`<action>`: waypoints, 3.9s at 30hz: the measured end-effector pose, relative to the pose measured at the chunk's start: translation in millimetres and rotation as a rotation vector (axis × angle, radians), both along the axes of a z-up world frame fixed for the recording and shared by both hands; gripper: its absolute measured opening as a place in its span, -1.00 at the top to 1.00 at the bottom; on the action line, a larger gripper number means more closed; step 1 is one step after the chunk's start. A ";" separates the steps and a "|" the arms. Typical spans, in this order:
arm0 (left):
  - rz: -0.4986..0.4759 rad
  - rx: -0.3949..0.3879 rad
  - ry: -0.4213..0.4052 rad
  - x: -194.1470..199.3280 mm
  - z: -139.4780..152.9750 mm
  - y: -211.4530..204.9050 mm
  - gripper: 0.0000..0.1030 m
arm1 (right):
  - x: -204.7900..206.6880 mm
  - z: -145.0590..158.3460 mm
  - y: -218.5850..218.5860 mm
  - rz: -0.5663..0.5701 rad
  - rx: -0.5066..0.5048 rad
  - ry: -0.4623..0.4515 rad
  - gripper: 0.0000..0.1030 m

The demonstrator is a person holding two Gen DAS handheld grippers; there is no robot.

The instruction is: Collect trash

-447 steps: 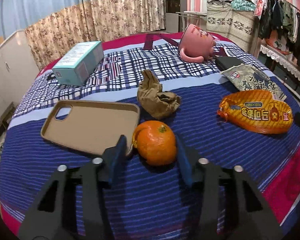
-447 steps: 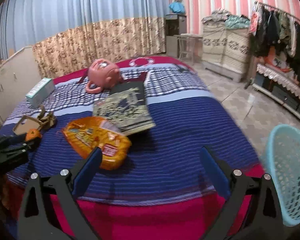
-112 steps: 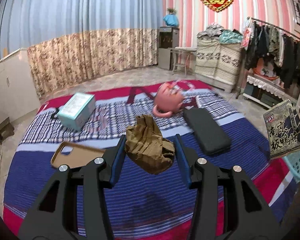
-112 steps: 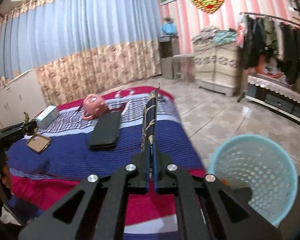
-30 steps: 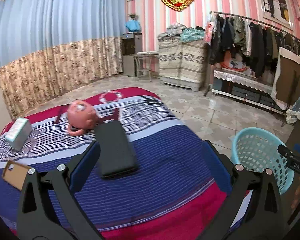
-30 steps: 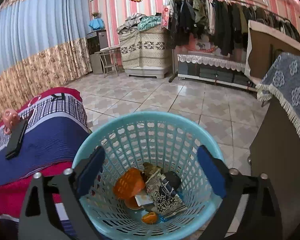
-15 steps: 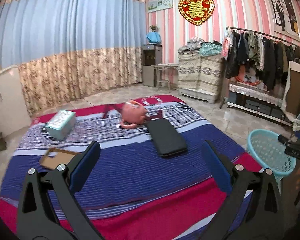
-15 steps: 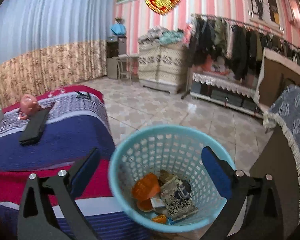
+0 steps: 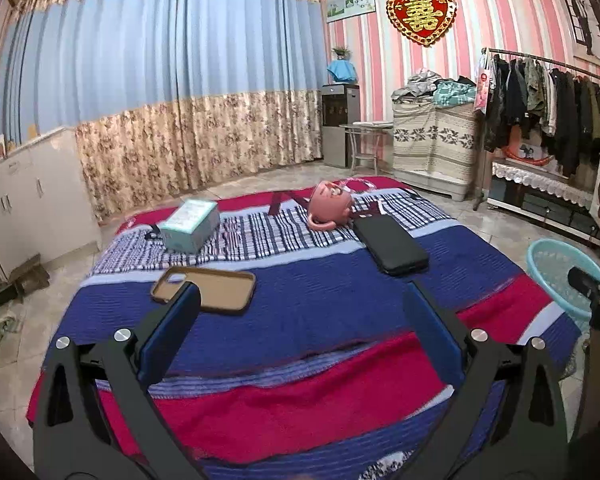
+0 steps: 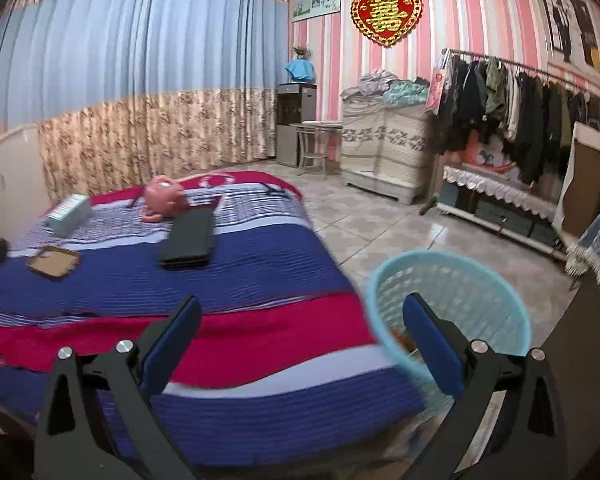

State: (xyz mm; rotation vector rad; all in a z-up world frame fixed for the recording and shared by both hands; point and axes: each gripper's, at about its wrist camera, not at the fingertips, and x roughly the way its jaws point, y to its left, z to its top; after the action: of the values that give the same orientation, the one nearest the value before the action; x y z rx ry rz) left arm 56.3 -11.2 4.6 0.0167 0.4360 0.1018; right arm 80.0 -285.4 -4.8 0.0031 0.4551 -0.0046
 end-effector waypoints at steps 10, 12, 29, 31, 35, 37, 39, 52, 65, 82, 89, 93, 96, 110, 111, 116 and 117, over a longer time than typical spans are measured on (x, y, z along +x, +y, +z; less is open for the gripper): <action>-0.028 0.011 -0.010 -25.9 -7.9 4.5 -0.90 | -40.5 14.7 50.6 0.044 -0.034 -0.037 -0.91; -0.038 0.005 -0.014 -30.6 -7.3 3.3 -0.90 | -42.1 17.3 58.3 0.049 -0.049 -0.042 -0.91; -0.046 -0.049 -0.065 -49.3 1.3 13.0 -0.90 | -58.3 25.2 84.1 0.043 -0.076 -0.082 -0.91; -0.044 -0.042 -0.076 -51.8 1.8 12.2 -0.90 | -59.7 26.3 84.8 0.046 -0.073 -0.085 -0.91; -0.054 -0.044 -0.091 -55.1 3.3 10.9 -0.90 | -61.0 28.0 84.2 0.048 -0.067 -0.091 -0.91; -0.053 -0.032 -0.099 -56.5 3.4 9.3 -0.90 | -61.1 28.1 82.5 0.047 -0.061 -0.090 -0.91; -0.057 -0.031 -0.099 -56.7 3.0 9.3 -0.90 | -60.5 28.2 82.3 0.045 -0.057 -0.091 -0.91; -0.043 -0.027 -0.095 -55.9 1.0 8.7 -0.90 | -58.9 28.7 81.9 0.040 -0.060 -0.093 -0.91; -0.020 -0.020 -0.102 -55.6 1.4 10.6 -0.90 | -56.3 25.0 80.9 0.034 -0.062 -0.088 -0.91; -0.022 -0.027 -0.097 -54.2 1.4 10.6 -0.90 | -57.3 24.2 80.9 0.031 -0.061 -0.089 -0.91; -0.022 -0.026 -0.098 -53.9 1.4 10.9 -0.90 | -57.3 24.2 80.4 0.032 -0.061 -0.090 -0.91; -0.022 -0.027 -0.099 -54.0 1.4 11.2 -0.90 | -57.2 24.1 80.8 0.032 -0.061 -0.090 -0.91; -0.023 -0.028 -0.099 -53.8 1.2 11.3 -0.90 | -57.0 24.0 80.0 0.031 -0.059 -0.089 -0.91; -0.020 -0.031 -0.099 -53.6 0.8 11.9 -0.90 | -57.0 23.2 82.0 0.033 -0.059 -0.090 -0.91; -0.019 -0.031 -0.100 -53.4 1.2 12.0 -0.90 | -57.1 23.2 82.1 0.034 -0.061 -0.091 -0.91; -0.020 -0.029 -0.099 -52.9 1.7 12.4 -0.90 | -57.0 23.2 82.2 0.035 -0.061 -0.092 -0.91; -0.020 -0.029 -0.100 -52.9 1.7 12.4 -0.90 | -57.0 23.1 82.4 0.035 -0.061 -0.092 -0.91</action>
State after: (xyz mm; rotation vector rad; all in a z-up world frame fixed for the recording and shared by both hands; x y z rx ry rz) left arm 3.5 1.2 6.3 -0.0125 0.3377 0.0764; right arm 23.0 -203.0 18.3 -0.0643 0.3632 0.0158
